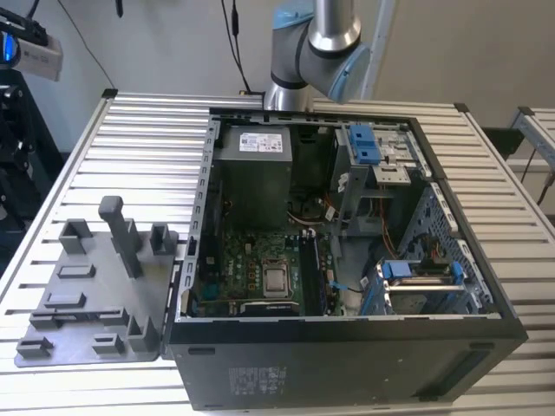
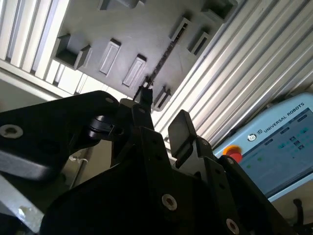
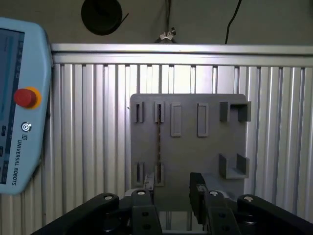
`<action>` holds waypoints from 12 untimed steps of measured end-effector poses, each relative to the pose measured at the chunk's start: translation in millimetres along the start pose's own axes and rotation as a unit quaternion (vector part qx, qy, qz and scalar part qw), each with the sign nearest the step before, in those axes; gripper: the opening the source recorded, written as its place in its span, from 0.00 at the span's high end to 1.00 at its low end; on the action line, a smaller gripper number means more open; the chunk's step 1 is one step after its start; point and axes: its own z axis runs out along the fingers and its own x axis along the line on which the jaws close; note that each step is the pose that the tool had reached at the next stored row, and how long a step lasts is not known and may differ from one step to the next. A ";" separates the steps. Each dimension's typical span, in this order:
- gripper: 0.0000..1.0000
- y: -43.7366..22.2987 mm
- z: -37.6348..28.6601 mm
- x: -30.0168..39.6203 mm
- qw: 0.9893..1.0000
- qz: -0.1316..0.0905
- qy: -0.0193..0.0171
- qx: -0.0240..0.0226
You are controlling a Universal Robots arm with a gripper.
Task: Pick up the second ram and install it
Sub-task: 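Pick up the second ram and move it above second insertion slot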
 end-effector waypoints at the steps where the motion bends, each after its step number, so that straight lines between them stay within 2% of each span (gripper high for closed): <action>1: 0.58 0.0 0.0 0.0 1.000 0.000 0.000 0.000; 12: 0.58 -0.1 0.7 0.0 1.000 0.000 0.000 0.000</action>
